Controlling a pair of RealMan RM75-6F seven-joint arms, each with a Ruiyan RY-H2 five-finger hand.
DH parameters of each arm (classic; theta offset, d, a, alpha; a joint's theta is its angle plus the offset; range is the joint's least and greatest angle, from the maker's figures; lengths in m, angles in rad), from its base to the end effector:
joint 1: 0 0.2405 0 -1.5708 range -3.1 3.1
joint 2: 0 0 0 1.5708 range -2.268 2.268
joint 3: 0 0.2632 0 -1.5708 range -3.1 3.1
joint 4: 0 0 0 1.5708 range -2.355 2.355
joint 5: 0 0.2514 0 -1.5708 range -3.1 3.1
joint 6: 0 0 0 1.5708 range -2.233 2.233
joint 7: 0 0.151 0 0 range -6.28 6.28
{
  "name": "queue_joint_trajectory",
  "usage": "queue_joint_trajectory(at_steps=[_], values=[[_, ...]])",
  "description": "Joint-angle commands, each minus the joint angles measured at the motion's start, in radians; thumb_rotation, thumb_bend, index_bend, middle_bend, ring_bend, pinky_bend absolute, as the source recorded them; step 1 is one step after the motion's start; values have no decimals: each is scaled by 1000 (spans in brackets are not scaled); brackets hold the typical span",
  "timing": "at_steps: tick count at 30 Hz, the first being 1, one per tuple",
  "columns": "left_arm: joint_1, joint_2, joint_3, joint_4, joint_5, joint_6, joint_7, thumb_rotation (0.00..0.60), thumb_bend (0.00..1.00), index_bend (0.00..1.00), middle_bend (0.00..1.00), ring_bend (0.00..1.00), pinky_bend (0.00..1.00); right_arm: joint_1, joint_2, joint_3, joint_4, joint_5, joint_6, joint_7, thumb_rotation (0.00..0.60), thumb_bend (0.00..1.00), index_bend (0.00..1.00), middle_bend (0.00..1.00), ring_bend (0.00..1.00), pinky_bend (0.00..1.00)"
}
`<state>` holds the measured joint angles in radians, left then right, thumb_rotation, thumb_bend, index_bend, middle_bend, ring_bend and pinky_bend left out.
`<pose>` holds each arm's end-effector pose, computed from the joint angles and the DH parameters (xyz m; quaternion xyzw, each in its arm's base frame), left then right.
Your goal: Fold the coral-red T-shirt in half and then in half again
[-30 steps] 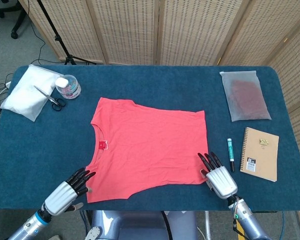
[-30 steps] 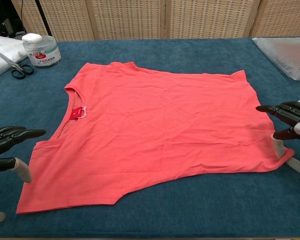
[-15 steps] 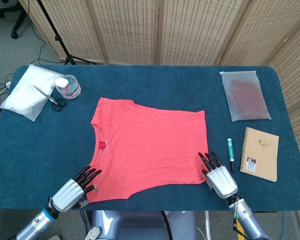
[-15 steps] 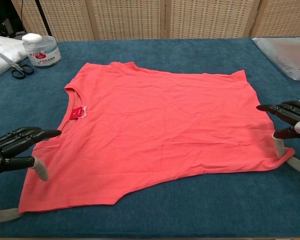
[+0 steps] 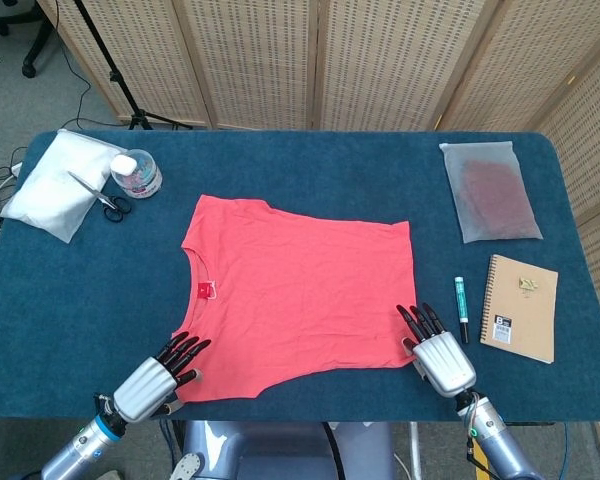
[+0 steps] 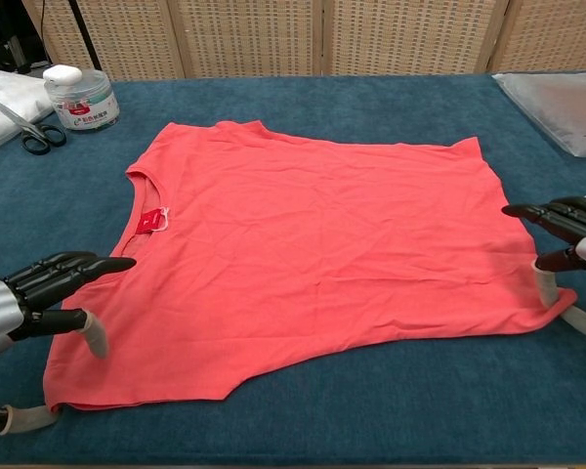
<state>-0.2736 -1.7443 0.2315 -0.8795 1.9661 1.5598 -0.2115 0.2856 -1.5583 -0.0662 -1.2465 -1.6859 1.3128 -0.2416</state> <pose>-0.2950 0.1684 -0.0790 -0.7862 -0.2879 -0.4699 0.2796 -0.2938 -0.2178 -0.0444 0.7724 -0.2712 0.3449 0.4592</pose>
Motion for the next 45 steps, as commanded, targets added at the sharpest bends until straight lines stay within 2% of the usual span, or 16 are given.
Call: queue_joint_trajectory(at_steps=[1, 6, 31, 45], values=[[-2, 4, 3, -4, -2, 0, -2, 600, 467, 467, 0, 0, 0, 0, 1, 0, -1, 1, 0, 0, 600, 524, 559, 0, 0, 0], [-6, 14, 8, -16, -6, 6, -14, 600, 536, 497, 0, 0, 0, 1, 2, 0, -2, 1, -1, -1, 600, 524, 559, 0, 0, 0], [-29, 31, 1, -63, -36, -15, 7, 600, 603, 557, 0, 0, 0, 3, 2, 1, 0, 8, -5, -2, 600, 529, 559, 0, 0, 0], [-30, 27, 1, -75, -47, -24, 19, 600, 610, 689, 0, 0, 0, 4, 2, 1, 0, 10, -7, 1, 600, 531, 559, 0, 0, 0]])
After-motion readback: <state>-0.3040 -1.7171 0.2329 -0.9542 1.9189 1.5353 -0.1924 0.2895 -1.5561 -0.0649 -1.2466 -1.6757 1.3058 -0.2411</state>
